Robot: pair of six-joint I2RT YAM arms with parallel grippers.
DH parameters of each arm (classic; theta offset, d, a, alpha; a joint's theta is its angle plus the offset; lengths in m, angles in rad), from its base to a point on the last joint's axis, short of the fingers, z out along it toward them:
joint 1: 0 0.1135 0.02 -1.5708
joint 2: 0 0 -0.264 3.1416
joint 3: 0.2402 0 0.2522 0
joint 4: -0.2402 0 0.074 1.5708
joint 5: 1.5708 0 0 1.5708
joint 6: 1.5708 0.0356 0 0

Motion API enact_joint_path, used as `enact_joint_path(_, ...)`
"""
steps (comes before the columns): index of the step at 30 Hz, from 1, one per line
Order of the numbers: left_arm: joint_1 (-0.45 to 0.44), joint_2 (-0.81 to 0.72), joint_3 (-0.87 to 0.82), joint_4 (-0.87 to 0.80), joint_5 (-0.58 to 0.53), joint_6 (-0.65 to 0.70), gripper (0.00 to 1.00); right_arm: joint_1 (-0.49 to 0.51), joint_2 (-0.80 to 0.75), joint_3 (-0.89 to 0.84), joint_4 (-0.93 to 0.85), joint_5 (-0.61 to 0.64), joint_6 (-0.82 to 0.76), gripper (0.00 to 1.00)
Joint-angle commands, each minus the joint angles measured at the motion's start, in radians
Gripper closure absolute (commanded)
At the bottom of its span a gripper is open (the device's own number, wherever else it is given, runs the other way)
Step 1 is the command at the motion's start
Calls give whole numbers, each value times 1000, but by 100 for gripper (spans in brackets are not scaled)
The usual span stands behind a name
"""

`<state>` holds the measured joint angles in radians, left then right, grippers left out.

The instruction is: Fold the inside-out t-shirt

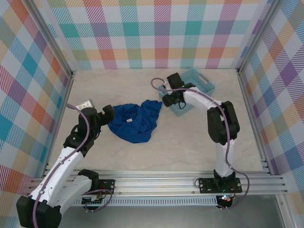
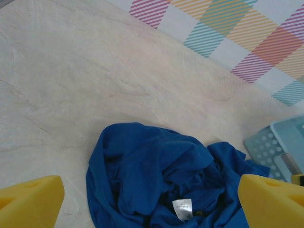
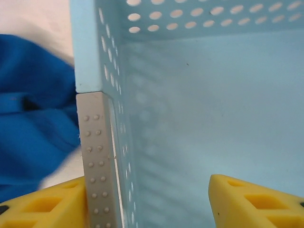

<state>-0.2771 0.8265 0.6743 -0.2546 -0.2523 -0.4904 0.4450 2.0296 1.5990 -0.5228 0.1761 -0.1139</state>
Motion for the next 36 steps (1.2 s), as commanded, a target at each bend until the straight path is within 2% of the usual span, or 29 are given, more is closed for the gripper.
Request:
enact_joint_path(1,-5,-20,-20,37,13,-4,6,-114,-53,-19,-65,37,3,37)
enact_joint_path(7,-5,17,-39,63,60,-7,6,-265,-56,38,-114,136,6,31)
enact_joint_path(9,-5,51,-40,56,79,-4,5,-270,-66,62,-125,157,41,30)
enact_joint_path(12,-5,117,-41,48,118,0,5,-187,-177,-36,-19,55,40,26)
enact_joint_path(15,-4,172,-48,48,136,9,5,-57,-316,-206,124,-163,103,23)
enact_joint_path(17,-4,204,-48,48,144,15,5,21,-355,-282,180,-341,189,22)
enact_joint_path(18,-4,219,-44,49,158,22,6,66,-356,-310,203,-383,234,23)
enact_joint_path(22,-33,283,-25,46,224,59,14,205,-323,-346,268,-449,335,29)
enact_joint_path(24,-62,327,-20,32,218,65,14,230,-288,-352,307,-474,393,33)
enact_joint_path(28,-66,420,-49,65,233,47,17,252,-200,-336,289,-420,459,38)
enact_joint_path(29,-66,448,-56,87,234,45,19,257,-178,-339,297,-415,468,42)
enact_joint_path(31,-66,510,-56,140,250,41,32,265,-152,-345,332,-429,477,61)
enact_joint_path(33,-66,572,-31,193,270,39,55,263,-158,-324,320,-401,463,87)
enact_joint_path(34,-66,584,-18,208,277,40,67,260,-177,-313,305,-367,443,96)
enact_joint_path(36,-66,552,19,205,266,42,90,238,-273,-311,273,-293,393,100)
